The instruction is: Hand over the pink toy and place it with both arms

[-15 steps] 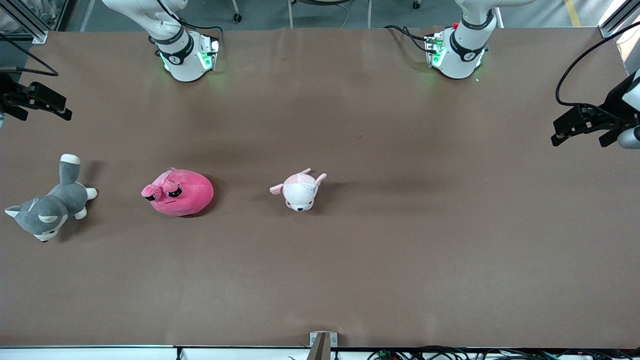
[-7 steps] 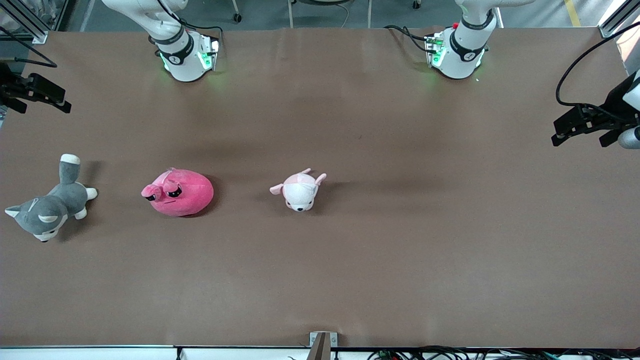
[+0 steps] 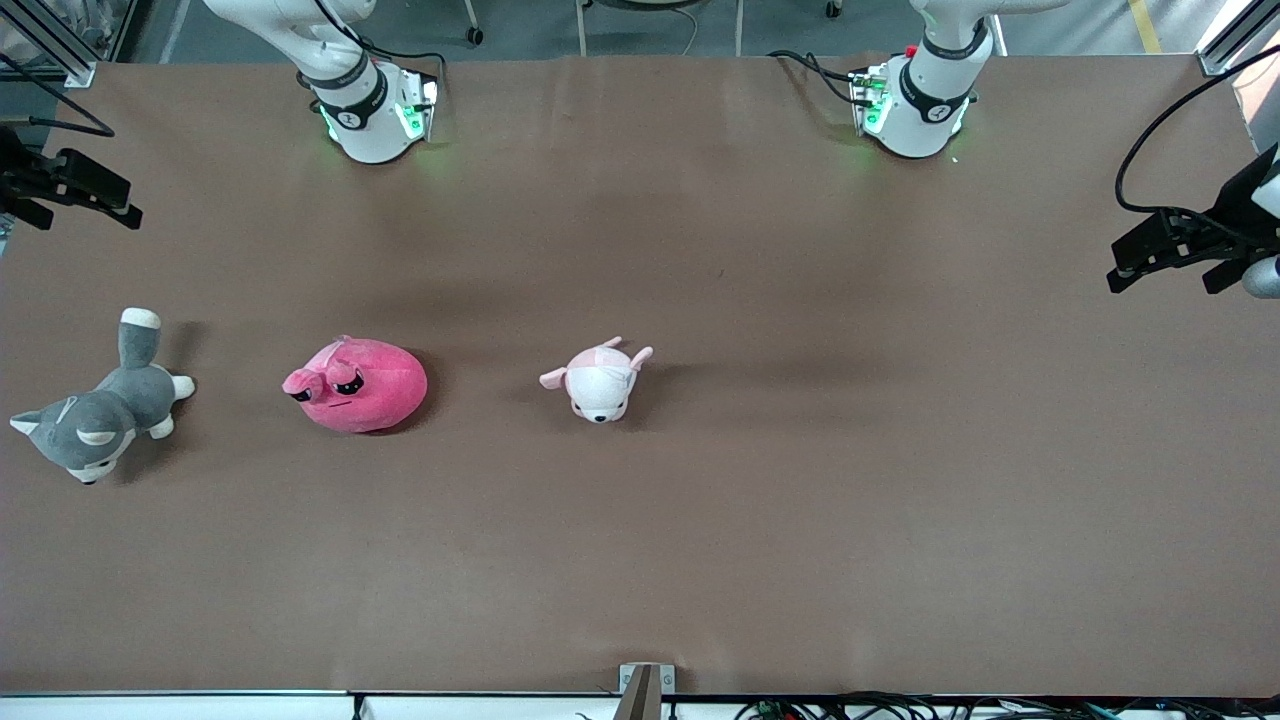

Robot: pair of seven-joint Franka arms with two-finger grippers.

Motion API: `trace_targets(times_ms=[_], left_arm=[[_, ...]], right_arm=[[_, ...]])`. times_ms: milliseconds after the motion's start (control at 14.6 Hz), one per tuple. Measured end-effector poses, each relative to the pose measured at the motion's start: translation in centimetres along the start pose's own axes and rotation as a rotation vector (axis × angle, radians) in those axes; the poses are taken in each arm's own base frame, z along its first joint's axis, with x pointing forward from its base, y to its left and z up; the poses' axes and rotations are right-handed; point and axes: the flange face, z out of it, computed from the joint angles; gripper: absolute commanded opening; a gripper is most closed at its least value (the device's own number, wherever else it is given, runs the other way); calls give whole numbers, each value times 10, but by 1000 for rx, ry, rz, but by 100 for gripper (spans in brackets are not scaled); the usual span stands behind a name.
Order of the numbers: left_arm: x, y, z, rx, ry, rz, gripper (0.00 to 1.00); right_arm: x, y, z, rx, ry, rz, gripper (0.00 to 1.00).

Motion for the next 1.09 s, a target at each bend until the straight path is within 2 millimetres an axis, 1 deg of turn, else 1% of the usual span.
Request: trace_targets(times_ms=[547,889,1094], left_arm=[[0,0,0,0,0,0,100],[0,0,0,0,0,0,100],[0,0,0,0,0,0,100]], right_arm=[[0,-1,-1,0,2,-2,100],[-1,-1,-10,-1,23,-2,100],[-1,-1,-11,-1,25,-2,100]])
